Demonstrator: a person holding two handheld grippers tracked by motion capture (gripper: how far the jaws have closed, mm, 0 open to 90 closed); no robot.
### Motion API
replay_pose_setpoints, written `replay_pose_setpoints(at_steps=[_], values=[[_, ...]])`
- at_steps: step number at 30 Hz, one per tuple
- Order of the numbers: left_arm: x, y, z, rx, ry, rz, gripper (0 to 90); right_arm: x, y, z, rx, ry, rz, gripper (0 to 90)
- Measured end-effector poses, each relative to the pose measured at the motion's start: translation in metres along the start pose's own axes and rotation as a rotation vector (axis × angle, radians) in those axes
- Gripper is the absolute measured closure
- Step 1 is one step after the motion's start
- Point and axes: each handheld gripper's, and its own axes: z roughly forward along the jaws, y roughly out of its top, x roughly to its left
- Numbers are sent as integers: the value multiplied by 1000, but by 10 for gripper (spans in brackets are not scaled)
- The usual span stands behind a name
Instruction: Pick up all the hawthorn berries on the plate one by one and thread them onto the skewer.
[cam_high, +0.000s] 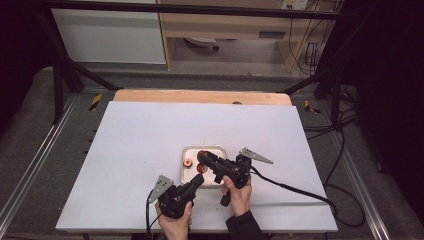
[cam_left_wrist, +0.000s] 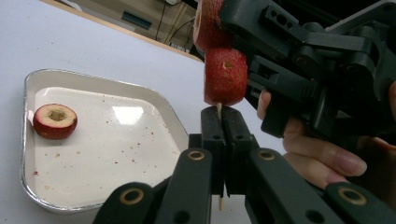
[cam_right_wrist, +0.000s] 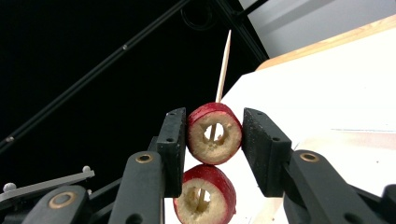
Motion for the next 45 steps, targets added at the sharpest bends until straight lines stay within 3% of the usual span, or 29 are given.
replay_pose_setpoints(at_steps=[6,10,15,20,28,33,39,45], values=[[9,1,-6,35,33,52,888,1,14,-6,20,-52,-55,394],[13,0,-10,71,64,127,888,-4,24,-8,76,-131,-120,233],[24,1,-18,138,97,201,887,-12,31,-9,172,-170,-195,133],[38,2,-26,214,125,236,885,-17,37,-7,257,-206,-234,72],[58,8,-42,286,181,271,884,-16,39,18,487,-286,-343,47],[65,10,-49,306,206,290,884,-16,34,40,586,-275,-390,44],[70,11,-52,326,221,295,883,-14,33,68,742,-291,-501,103],[74,12,-55,330,235,294,883,-14,31,96,865,-290,-542,168]])
